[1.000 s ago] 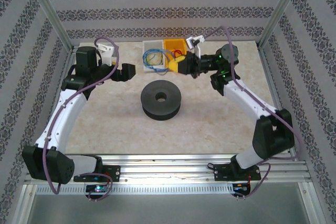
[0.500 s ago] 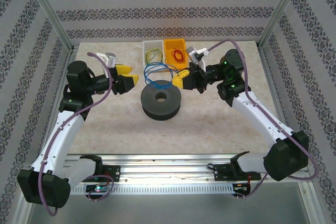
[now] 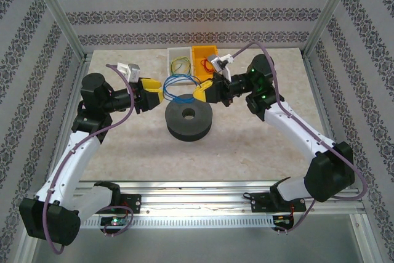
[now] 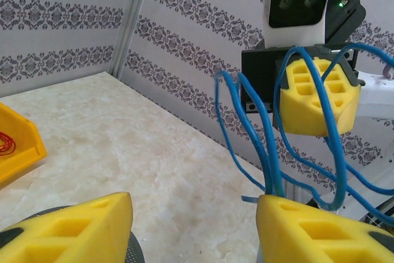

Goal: Wrap the cables

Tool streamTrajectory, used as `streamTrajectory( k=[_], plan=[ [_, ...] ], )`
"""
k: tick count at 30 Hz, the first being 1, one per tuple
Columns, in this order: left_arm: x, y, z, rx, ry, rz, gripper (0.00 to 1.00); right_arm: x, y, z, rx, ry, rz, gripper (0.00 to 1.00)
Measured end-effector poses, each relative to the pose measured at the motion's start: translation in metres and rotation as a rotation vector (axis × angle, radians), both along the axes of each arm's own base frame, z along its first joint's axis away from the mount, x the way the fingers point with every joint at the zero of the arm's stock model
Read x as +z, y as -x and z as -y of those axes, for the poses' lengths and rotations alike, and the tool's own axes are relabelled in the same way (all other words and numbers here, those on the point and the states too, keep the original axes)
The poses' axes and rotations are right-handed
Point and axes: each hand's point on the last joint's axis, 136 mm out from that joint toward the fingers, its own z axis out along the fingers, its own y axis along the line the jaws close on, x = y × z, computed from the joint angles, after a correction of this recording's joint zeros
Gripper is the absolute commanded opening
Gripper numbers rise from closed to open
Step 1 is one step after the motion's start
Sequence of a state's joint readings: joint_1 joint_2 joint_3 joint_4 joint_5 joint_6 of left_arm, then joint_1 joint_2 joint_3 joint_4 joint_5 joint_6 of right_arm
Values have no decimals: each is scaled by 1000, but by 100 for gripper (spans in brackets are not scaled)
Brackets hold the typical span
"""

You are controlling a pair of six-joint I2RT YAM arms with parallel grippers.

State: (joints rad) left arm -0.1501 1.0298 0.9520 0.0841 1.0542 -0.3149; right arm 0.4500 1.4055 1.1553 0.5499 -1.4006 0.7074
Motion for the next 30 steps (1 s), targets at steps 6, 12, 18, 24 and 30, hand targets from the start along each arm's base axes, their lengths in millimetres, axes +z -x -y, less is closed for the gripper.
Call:
streamTrajectory(
  k=[6, 12, 18, 24, 30],
  plan=[
    [-4, -1, 0, -1, -1, -9, 53, 2, -4, -1, -14, -4, 1, 0],
    [-11, -2, 0, 3, -11, -13, 57, -2, -17, -1, -47, 1, -28, 0],
    [-14, -3, 0, 7, -17, -11, 58, -3, -28, -5, -62, 2, -58, 0],
    [-18, -7, 0, 9, -21, -20, 58, -2, -29, -6, -60, 2, -64, 0],
    [-25, -14, 1, 11, -24, -41, 58, -6, -29, -12, -46, 5, -71, 0]
  ],
)
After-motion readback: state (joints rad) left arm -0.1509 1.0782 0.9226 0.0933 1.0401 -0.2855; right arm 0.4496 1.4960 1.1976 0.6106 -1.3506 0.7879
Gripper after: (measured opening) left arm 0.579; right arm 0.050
